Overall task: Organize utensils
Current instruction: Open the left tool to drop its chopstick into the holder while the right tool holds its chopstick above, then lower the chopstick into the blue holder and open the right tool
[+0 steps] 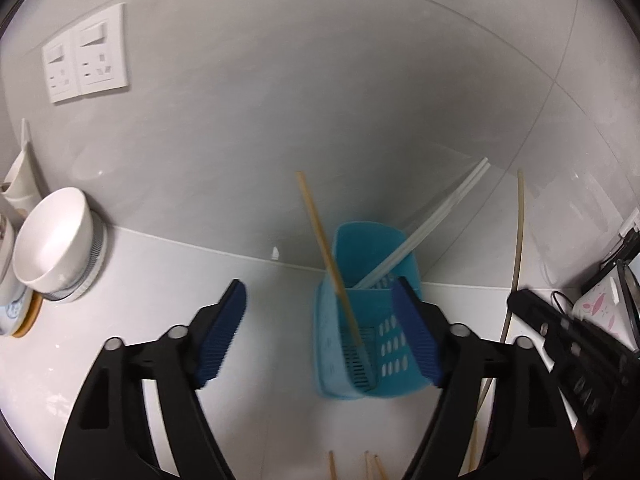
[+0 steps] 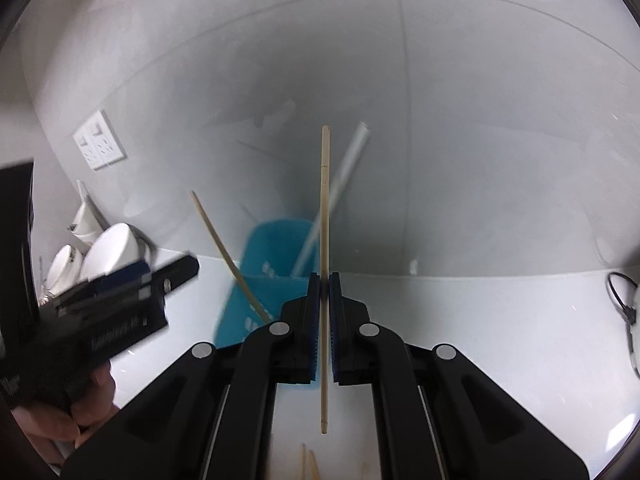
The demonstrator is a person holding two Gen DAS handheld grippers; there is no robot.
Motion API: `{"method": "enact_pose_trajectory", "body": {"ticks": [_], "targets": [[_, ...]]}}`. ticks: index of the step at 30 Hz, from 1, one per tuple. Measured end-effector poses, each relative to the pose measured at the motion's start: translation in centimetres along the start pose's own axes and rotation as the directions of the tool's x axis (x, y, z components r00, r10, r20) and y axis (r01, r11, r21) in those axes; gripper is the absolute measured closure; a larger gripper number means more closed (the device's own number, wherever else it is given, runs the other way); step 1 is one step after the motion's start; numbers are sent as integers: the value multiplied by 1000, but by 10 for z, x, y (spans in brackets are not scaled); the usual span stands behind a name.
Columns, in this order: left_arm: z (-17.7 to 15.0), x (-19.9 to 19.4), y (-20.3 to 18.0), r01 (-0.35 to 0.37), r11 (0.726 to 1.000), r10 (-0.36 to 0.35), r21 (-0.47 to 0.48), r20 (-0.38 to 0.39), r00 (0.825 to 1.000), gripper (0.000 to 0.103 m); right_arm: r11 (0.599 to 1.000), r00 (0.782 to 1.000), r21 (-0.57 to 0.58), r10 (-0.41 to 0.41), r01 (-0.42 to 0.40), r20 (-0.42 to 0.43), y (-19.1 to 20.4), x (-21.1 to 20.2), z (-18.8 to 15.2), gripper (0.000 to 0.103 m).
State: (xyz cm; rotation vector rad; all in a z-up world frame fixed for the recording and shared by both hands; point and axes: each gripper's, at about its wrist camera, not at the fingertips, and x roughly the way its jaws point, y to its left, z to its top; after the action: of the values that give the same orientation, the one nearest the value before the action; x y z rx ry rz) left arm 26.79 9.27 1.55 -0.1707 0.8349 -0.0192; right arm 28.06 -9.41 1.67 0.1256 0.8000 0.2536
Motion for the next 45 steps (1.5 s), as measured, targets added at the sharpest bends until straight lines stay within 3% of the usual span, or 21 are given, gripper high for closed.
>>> {"method": "enact_pose_trajectory", "body": {"ticks": [2,5,18,33,45], "targets": [[-2,-5,8,-6,1000,6,-12,6,1000,15,999,999,-3,34,-34,23,3,-1,5,99],[-4,-9,16,-22,1000,22,-6,19,1000,10,997,996,-20,71,-70,63,12,0,11,99],[-6,-9,38,-43,999,43,-3,3,999,6,991,973,-86,117,-102,199,36,22,5,99],[-9,5,44,-53,999,53,-1,-36,998,6,992,987,-93,93,-81,129,41,62,-21,99],[-13,6,45,-58,998,58,-1,-42,997,6,993,992,-92,85,-76,95,42,62,-25,96]]}}
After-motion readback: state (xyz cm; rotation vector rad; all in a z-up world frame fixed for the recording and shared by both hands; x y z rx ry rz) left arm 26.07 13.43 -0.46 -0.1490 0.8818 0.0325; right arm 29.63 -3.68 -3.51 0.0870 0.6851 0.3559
